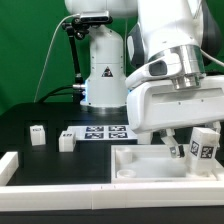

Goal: Assemble one leg

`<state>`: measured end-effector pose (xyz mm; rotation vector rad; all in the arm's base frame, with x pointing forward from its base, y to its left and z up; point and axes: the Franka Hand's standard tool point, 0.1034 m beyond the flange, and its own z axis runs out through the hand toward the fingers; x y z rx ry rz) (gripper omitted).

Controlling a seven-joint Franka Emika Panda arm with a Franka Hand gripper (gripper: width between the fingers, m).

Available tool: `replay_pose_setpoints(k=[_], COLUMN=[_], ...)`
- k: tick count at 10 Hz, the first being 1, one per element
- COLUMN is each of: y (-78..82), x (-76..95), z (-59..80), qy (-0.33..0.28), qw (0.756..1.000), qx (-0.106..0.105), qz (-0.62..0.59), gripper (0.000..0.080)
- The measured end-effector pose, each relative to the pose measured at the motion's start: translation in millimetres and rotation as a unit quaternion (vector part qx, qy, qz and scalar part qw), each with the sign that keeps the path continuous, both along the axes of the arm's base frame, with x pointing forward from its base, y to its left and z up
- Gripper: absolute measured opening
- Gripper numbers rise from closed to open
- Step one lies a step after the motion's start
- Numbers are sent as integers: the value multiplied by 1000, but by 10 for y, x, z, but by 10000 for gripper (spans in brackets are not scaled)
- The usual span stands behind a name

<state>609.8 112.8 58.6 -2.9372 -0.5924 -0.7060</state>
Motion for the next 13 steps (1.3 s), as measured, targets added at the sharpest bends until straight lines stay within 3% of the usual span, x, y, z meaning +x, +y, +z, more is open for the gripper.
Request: replay_pose_setpoints(k=[5,8,10,13], y=[6,19,32,114], x=[7,72,104,78], z=[23,236,263,212], qy=[-1,-6,4,125], qw=[1000,1000,1000,992], qx=[0,-2,-3,-14], qz=[0,2,5,18], gripper=[649,649,649,649])
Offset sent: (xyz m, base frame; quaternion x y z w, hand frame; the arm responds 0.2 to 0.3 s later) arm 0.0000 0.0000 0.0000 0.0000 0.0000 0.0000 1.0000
